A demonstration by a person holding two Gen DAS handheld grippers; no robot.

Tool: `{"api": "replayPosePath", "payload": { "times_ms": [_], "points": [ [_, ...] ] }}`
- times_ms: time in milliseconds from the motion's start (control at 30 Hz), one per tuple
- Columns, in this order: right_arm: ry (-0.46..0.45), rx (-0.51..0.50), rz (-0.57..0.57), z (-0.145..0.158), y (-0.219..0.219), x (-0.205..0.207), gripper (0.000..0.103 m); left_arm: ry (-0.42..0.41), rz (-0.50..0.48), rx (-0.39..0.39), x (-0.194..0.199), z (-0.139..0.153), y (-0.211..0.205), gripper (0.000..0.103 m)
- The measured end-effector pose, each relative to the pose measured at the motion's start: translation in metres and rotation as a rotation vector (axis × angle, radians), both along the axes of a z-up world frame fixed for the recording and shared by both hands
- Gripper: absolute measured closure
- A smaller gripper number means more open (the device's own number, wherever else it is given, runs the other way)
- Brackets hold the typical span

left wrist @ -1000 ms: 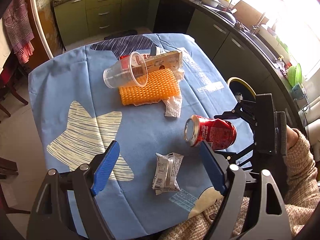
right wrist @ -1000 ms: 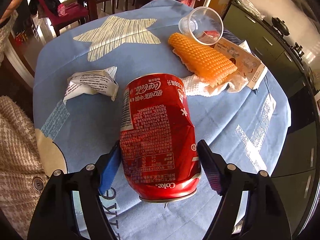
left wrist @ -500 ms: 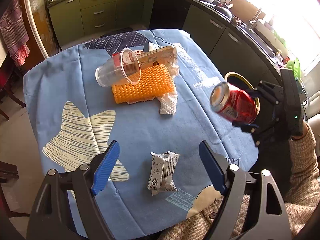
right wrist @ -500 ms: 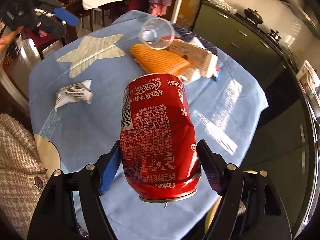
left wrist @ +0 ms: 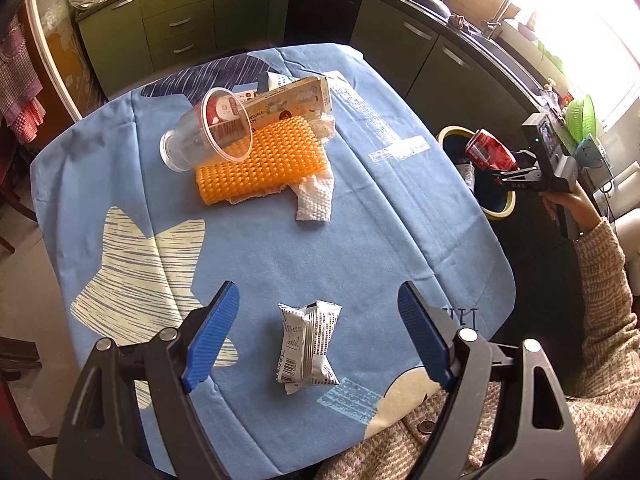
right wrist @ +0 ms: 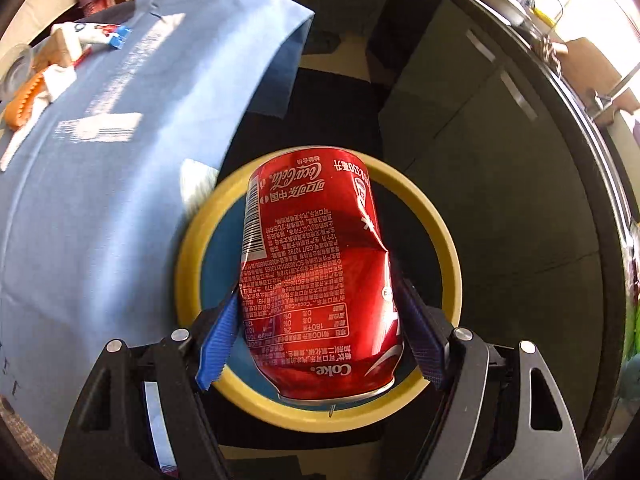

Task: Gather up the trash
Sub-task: 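Carry the cola can over the bin and release it with the right tool, then grasp the white snack wrapper with the left tool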

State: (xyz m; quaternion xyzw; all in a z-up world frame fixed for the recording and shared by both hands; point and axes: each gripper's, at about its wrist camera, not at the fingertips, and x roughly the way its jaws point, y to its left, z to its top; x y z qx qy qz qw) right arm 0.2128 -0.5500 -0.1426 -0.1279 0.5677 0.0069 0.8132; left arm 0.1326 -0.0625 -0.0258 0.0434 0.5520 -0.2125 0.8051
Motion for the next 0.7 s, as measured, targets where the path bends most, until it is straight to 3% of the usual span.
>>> {"api": "replayPosePath", "payload": {
  "times_ms": [133,300,700],
  "points": [
    [0.004,0.027,-0.045,-0.008,-0.011,0.004,0.028,0.007,0.002,0.013,-0.001,-0.002,0.000,0.024],
    [-0.026,0.043,-0.037,0.003,-0.013,-0.009,0.027,0.035,0.011,0.041,0.003,-0.012,0.005,0.023],
    [-0.087,0.070,0.005,0.028,0.006,-0.022,0.024,0.205,-0.061,0.105,-0.008,-0.076,-0.017,0.023]
  ]
}}
